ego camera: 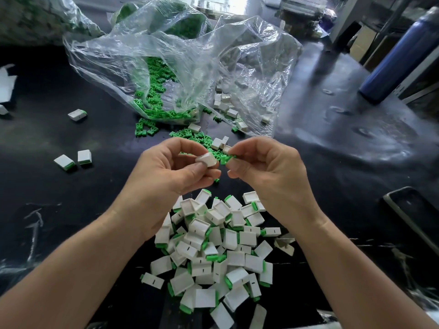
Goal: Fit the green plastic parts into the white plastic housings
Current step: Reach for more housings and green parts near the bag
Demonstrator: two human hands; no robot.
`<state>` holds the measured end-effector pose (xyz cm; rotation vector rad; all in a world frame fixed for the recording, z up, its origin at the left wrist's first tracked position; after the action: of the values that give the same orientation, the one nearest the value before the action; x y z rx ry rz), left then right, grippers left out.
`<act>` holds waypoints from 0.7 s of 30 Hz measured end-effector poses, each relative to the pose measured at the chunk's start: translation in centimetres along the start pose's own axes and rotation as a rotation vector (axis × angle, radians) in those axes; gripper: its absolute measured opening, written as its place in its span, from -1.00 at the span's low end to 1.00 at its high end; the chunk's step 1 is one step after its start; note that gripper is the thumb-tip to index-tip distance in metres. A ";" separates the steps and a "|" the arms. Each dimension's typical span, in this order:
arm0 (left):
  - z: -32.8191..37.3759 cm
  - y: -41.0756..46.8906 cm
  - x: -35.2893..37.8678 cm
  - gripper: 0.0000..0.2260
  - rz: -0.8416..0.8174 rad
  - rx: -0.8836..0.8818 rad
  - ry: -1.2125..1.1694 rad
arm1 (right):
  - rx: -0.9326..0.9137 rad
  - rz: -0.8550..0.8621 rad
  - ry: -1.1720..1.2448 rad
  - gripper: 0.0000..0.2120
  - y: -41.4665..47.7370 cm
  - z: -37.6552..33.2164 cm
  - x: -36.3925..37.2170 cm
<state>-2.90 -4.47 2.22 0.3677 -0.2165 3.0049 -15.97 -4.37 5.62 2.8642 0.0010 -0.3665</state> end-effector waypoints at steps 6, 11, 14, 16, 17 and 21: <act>-0.1 -0.3 0.6 -0.84 -0.043 -0.004 0.054 | -0.016 0.005 -0.038 -0.71 -0.1 -0.1 0.1; -0.1 -0.3 0.8 -0.82 -0.042 0.021 0.149 | -0.028 -0.017 -0.039 -0.71 -0.2 -0.3 0.4; 0.0 -0.4 0.8 -0.86 -0.046 0.032 0.172 | -0.008 -0.045 -0.042 -0.72 -0.2 -0.2 0.7; 0.1 -0.5 0.8 -0.91 -0.048 0.038 0.180 | 0.002 -0.053 -0.047 -0.74 -0.2 -0.1 0.8; 0.1 -0.5 0.8 -0.92 -0.047 0.042 0.185 | 0.001 -0.053 -0.055 -0.75 -0.2 -0.1 0.8; 0.4 -0.7 1.0 -0.93 -0.059 0.066 0.210 | 0.027 -0.066 -0.024 -0.79 -0.2 0.1 0.7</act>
<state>-3.73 -3.76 2.96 0.0603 -0.0873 2.9685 -15.33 -4.23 5.28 2.8921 0.0865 -0.4166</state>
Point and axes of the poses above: each hand's wrist, its own y-axis towards the middle knuckle, its own x-axis out of the palm, z = x × y, the point moved 10 cm from there along y, towards the middle knuckle, and after that the axes turned 3 degrees about z, right-handed, at the moved point
